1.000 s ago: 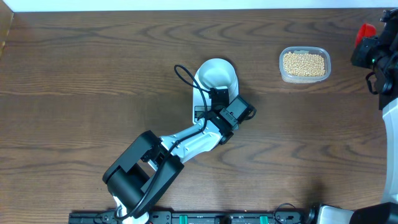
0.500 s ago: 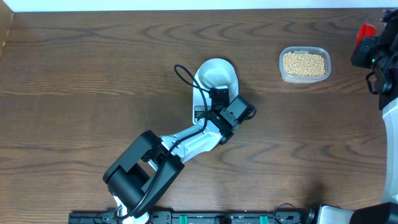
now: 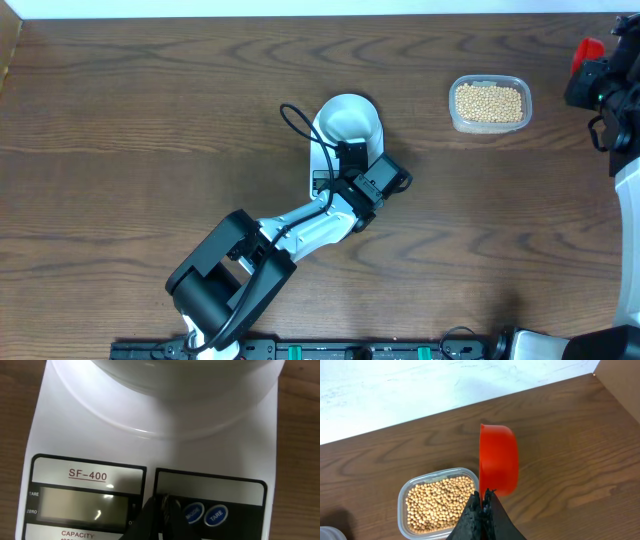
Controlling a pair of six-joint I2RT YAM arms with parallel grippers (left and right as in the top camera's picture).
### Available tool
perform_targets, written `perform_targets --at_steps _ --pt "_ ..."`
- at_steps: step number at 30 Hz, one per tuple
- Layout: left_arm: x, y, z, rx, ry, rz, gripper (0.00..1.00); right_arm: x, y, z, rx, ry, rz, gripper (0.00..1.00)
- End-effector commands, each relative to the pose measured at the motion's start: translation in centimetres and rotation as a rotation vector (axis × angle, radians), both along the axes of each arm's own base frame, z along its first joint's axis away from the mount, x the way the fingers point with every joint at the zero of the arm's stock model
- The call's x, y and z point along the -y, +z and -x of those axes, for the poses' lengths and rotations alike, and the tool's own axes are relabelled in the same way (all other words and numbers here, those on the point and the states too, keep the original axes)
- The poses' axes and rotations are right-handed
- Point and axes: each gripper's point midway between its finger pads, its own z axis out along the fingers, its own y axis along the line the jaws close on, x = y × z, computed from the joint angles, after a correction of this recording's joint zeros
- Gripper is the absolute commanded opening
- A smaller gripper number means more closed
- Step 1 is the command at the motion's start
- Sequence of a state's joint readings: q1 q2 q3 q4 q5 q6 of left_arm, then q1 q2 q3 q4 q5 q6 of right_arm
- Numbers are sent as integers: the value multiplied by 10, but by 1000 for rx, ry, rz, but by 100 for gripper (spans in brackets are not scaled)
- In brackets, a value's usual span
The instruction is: Scoop item into bowl and weigh 50g on scale
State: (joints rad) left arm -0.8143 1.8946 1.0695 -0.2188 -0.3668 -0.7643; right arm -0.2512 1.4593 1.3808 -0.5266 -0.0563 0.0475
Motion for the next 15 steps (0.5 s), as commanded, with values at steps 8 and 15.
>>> perform_targets --at_steps 8,15 --pt "-15 -22 7 -42 25 -60 7 1 7 -1 15 8 10 1" --pt "-12 -23 6 -39 4 -61 7 1 7 -1 15 8 10 1"
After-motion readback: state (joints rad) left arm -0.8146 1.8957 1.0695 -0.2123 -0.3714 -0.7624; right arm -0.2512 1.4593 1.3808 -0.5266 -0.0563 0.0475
